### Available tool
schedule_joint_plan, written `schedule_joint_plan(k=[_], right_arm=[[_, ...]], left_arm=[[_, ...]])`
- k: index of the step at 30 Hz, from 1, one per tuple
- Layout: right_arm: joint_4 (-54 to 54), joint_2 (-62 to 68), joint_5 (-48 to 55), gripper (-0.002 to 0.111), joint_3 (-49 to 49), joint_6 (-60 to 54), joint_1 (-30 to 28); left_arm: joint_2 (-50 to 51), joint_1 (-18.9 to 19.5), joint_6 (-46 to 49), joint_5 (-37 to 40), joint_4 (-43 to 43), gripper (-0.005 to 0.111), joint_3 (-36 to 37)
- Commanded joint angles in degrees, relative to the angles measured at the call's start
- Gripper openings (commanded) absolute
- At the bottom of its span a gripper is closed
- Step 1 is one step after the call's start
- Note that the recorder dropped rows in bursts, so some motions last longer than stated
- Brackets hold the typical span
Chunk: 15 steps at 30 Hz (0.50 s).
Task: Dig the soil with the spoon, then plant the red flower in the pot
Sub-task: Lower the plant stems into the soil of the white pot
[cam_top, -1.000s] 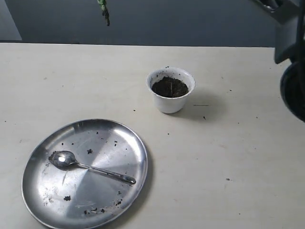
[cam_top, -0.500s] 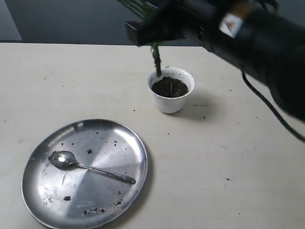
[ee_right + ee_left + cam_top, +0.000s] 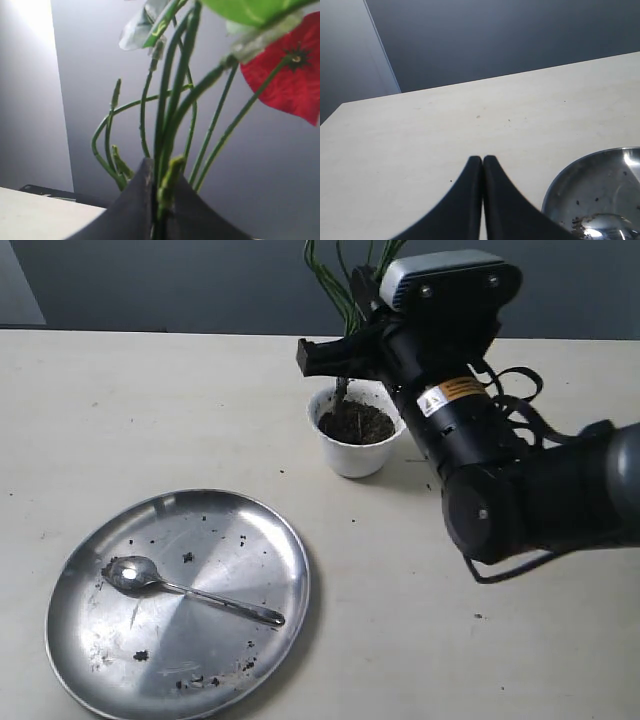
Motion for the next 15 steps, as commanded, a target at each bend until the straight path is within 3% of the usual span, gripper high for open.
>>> schedule_joint_plan(k=[1,8,15], right_arm=[[3.33,5.94,-0.34,-0.001,-3.48,-0.20,-3.25],[-1.83,9.30,2.95,-0.001,-5.84,3.28,-11.63],[-9.95,11.22,2.24,-0.001,-7.60,3.97,-14.36]], left_arm=[[0.19,-0.13,-0.21,-0.39,-0.29,0.002,-0.15],[0.19,-0.13,-0.21,-0.39,-0.29,0.002,-0.15],[0.19,-0.13,-0.21,-0.39,-0.29,0.002,-0.15]])
